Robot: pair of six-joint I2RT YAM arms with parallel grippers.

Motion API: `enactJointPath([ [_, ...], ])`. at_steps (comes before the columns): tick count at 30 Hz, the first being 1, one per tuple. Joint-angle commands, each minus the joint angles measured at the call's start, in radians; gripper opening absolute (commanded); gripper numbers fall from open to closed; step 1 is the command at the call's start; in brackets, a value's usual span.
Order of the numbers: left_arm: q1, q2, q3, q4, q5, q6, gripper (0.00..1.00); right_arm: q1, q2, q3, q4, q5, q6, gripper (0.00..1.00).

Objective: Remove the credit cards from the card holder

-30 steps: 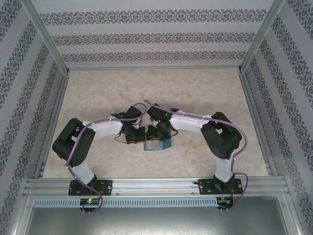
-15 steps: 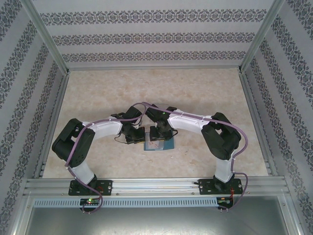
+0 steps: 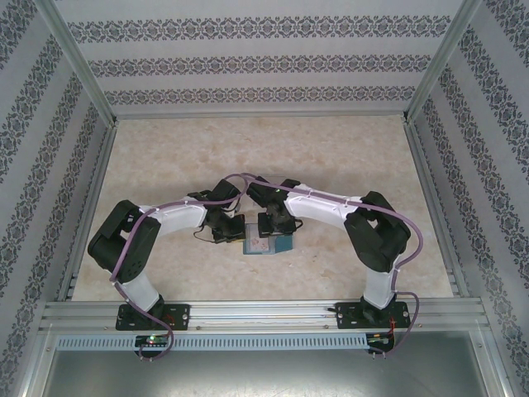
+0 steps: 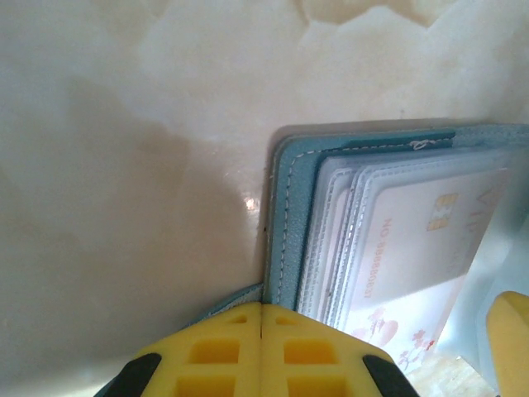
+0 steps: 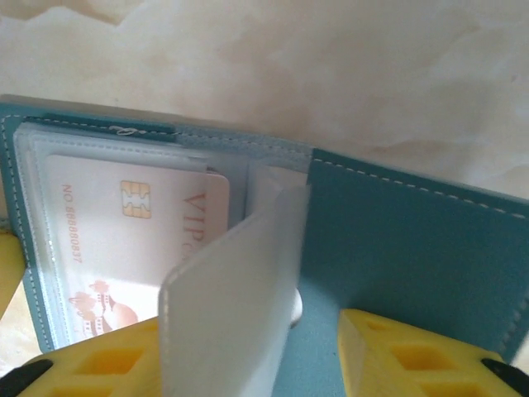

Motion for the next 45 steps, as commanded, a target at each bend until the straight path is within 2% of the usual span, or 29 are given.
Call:
enactJointPath([
  [1, -0.007, 0.030, 0.004, -0.054, -0.025, 0.008, 0.04, 0.010, -0.028, -0.001, -0.038, 0.037, -0.001, 0.49],
  [9, -0.006, 0.032, 0.013, -0.063, -0.031, 0.014, 0.04, 0.006, -0.048, -0.015, -0.003, -0.026, 0.000, 0.30],
  [14, -0.006, 0.033, 0.016, -0.065, -0.032, 0.012, 0.04, 0.000, -0.057, -0.026, 0.024, -0.063, 0.004, 0.13],
  [17, -0.006, 0.034, 0.022, -0.075, -0.038, 0.017, 0.04, -0.013, -0.071, -0.048, 0.062, -0.095, 0.009, 0.08],
  [25, -0.007, 0.050, 0.018, -0.084, -0.043, 0.024, 0.04, -0.062, -0.132, -0.171, 0.226, -0.215, 0.067, 0.05],
  [39, -0.007, 0.052, 0.027, -0.100, -0.049, 0.030, 0.04, -0.104, -0.140, -0.211, 0.110, -0.063, -0.009, 0.14],
  [45, -0.007, 0.051, 0.043, -0.115, -0.050, 0.034, 0.04, -0.115, -0.122, -0.221, 0.093, -0.021, -0.031, 0.22],
])
